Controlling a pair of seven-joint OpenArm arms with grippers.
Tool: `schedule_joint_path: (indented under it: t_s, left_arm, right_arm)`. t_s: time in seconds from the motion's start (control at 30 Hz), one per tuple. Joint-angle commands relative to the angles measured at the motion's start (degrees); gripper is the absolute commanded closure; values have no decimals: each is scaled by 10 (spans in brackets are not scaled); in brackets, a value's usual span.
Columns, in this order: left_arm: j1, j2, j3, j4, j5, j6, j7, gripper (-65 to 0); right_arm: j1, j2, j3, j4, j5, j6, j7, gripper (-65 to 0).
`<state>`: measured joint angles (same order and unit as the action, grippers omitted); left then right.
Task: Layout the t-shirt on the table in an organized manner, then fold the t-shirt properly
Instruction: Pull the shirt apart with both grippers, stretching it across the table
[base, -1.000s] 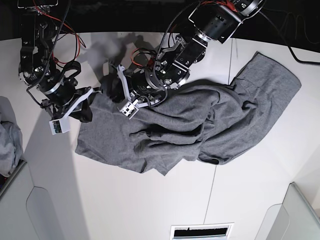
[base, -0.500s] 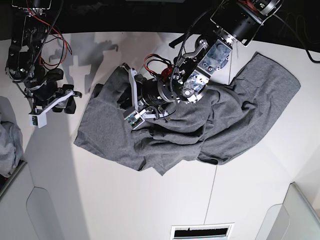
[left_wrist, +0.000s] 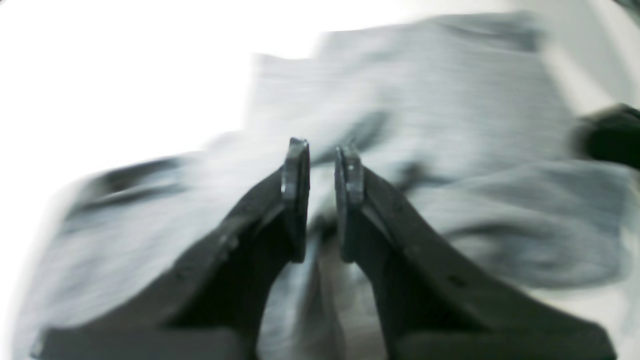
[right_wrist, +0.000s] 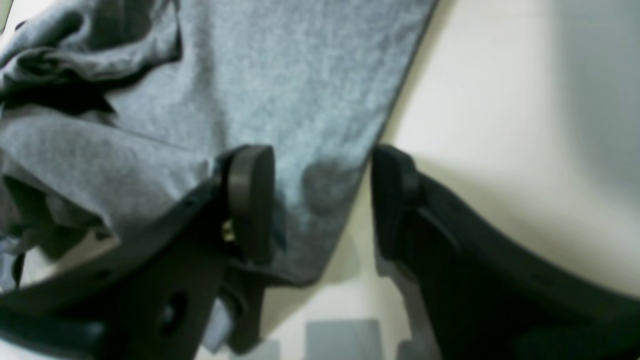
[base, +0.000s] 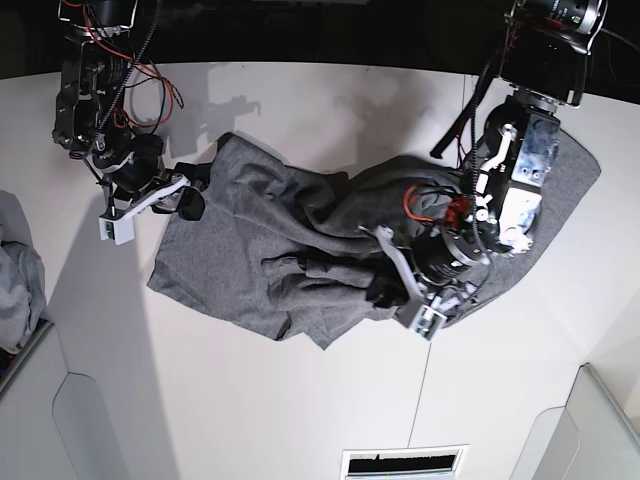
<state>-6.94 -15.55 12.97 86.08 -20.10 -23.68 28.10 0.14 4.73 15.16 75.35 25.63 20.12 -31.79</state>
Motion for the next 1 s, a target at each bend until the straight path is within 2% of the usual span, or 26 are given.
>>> schedule_joint_path:
  t_s: [0.0, 0.13, 0.27, 0.33, 0.4, 0.43, 0.53, 0.6, 0.67, 0.73, 0.93, 0.97]
  left_arm:
    - [-17, -13, -15, 8, -7, -1, -13, -123]
    - [-30, -52, -45, -31, 5, 7, -43, -123]
    - [-60, -68, -45, -155, 39, 25, -82, -123]
    - [-80, -66, -45, -227, 42, 22, -98, -123]
    - [-99, -63, -45, -286, 43, 16, -117, -123]
    - [-106, -61, -45, -312, 43, 16, -127, -123]
    - [-125, -54, -45, -371, 54, 16, -135, -123]
    - [-131, -54, -43, -401, 72, 19, -133, -123]
    - [-135, -56, -43, -425, 91, 50, -133, -123]
    - [-136, -62, -43, -442, 106, 70, -128, -123]
    - [-139, -95, -44, -450, 107, 70, -107, -123]
    - [-139, -101, -44, -450, 108, 79, -102, -123]
  right_arm:
    - [10, -4, 1, 5, 3, 5, 1, -317]
    - [14, -18, 1, 5, 3, 5, 3, -311]
    - [14, -28, -2, 5, -11, 5, 8, -222]
    - [14, -32, -3, 5, -19, 9, 16, -148]
    - [14, -37, -3, 5, -25, 19, 20, -36]
    - [14, -38, -3, 5, -25, 29, 23, 0]
    - [14, -35, -2, 7, -25, 60, 23, 0]
    - [14, -31, 2, 17, -25, 63, 22, 0]
    - [11, -22, 9, 36, -25, 63, 19, 0]
    - [9, -5, 22, 59, -25, 63, 15, 0]
    - [10, 61, 57, 84, -24, 63, 7, 0]
    - [10, 71, 62, 84, -22, 63, 7, 0]
